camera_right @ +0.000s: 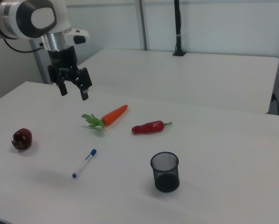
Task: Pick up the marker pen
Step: 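Open the gripper, release the marker and raise the gripper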
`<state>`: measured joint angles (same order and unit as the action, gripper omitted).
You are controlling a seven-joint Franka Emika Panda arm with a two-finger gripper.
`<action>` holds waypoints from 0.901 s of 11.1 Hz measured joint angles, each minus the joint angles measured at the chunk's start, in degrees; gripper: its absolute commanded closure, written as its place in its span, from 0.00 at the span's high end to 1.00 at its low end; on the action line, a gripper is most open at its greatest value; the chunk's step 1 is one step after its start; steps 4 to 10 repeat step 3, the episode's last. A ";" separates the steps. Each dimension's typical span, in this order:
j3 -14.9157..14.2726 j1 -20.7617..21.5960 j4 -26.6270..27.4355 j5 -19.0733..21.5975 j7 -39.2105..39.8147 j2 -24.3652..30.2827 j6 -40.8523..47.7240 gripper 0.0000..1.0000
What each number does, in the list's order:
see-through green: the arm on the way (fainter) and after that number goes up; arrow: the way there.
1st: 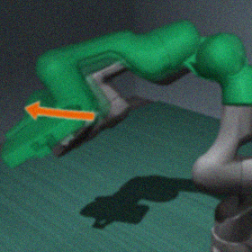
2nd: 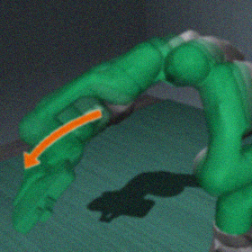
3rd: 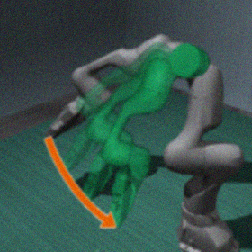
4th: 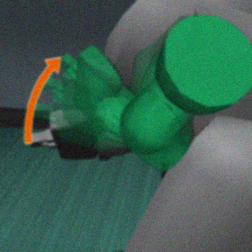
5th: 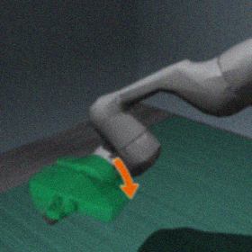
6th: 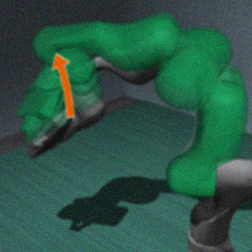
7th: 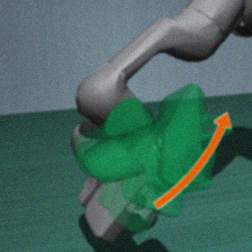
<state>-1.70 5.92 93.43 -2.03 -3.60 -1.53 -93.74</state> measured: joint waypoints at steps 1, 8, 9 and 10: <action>0.00 -0.10 0.02 0.00 1.03 0.67 0.13 1.00; -0.02 -0.85 -0.33 -0.06 4.56 1.43 0.98 1.00; -0.02 -0.85 -0.33 -0.06 4.56 1.43 0.98 1.00; -0.02 -0.85 -0.33 -0.06 4.56 1.43 0.98 1.00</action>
